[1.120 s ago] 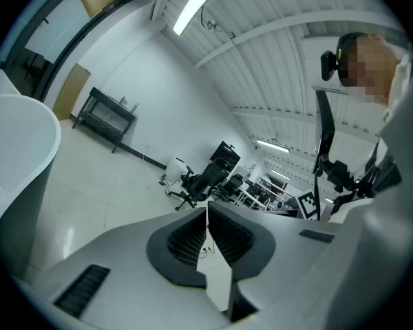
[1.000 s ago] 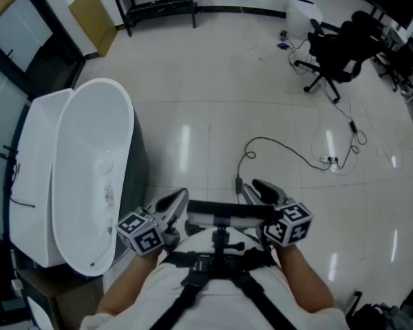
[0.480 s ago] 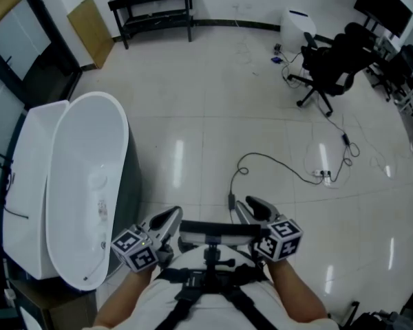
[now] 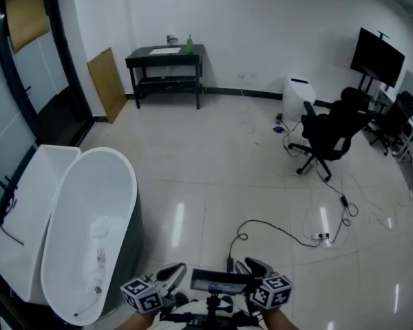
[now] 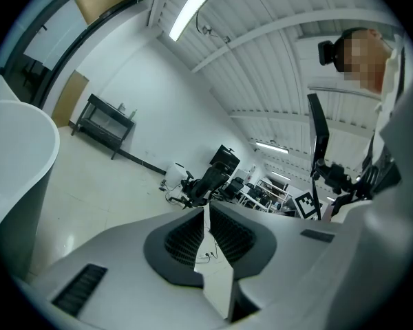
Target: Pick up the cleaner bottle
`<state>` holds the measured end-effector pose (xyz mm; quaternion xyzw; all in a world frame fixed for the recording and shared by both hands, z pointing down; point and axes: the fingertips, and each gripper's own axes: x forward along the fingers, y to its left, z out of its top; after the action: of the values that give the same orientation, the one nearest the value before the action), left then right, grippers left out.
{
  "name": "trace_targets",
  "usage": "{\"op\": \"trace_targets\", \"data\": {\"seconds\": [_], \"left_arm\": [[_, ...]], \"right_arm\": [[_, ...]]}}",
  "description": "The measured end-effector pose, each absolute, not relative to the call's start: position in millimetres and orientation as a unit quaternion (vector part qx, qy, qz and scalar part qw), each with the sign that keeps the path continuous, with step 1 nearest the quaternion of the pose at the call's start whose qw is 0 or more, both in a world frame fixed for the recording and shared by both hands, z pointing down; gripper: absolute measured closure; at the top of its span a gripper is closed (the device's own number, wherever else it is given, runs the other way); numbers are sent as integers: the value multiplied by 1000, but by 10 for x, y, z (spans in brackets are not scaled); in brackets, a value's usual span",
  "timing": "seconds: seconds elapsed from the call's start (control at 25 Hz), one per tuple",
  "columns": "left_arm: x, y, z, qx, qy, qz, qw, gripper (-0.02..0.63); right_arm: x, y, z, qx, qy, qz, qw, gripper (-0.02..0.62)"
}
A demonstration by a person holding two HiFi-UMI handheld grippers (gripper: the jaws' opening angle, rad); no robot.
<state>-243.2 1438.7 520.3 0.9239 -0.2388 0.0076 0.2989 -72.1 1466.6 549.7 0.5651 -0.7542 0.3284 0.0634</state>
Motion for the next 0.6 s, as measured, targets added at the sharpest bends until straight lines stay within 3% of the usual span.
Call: {"op": "trace_targets", "data": {"seconds": [0.6], "left_arm": [[-2720, 13669, 4607, 931, -320, -4, 173, 597]], "right_arm": [[-562, 13928, 5061, 594, -760, 237, 113, 439]]}}
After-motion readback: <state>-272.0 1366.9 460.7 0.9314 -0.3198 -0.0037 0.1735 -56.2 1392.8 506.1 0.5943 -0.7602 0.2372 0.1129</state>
